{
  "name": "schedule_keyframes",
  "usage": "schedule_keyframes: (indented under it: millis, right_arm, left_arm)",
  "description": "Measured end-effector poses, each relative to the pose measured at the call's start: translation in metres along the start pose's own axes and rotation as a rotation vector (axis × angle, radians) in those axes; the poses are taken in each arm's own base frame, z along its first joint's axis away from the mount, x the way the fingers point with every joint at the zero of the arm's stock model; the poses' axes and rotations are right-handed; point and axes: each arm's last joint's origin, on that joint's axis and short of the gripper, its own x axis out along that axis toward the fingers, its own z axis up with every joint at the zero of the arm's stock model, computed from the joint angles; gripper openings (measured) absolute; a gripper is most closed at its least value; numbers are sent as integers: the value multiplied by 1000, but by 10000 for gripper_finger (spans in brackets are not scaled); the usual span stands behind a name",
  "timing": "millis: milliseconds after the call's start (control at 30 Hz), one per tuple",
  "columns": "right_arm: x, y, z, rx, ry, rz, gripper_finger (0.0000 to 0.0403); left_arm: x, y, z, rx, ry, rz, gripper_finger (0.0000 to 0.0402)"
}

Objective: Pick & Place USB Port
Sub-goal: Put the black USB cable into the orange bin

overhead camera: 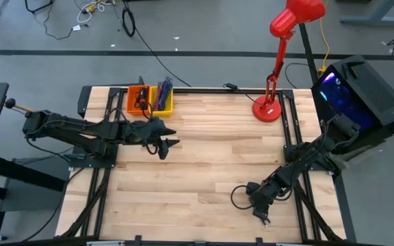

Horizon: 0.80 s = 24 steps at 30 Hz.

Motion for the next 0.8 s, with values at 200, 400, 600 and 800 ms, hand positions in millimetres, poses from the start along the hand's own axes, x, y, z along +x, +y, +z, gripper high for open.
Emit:
schedule_keyframes:
  millis: [200,400,600,800]
  right_arm:
    - [6,-4,0,-13,13,-40,117]
    - [7,-4,0,-81,4,-49,13]
    - [6,-6,3,-113,4,-50,6]
    - [-10,-12,17,-157,-63,-54,2]
  left_arm:
    - [0,0,0,1,2,8,222]
    - [0,0,0,1,3,9,222]
    - [0,0,0,-1,3,8,222]
    - [0,0,0,-1,3,8,222]
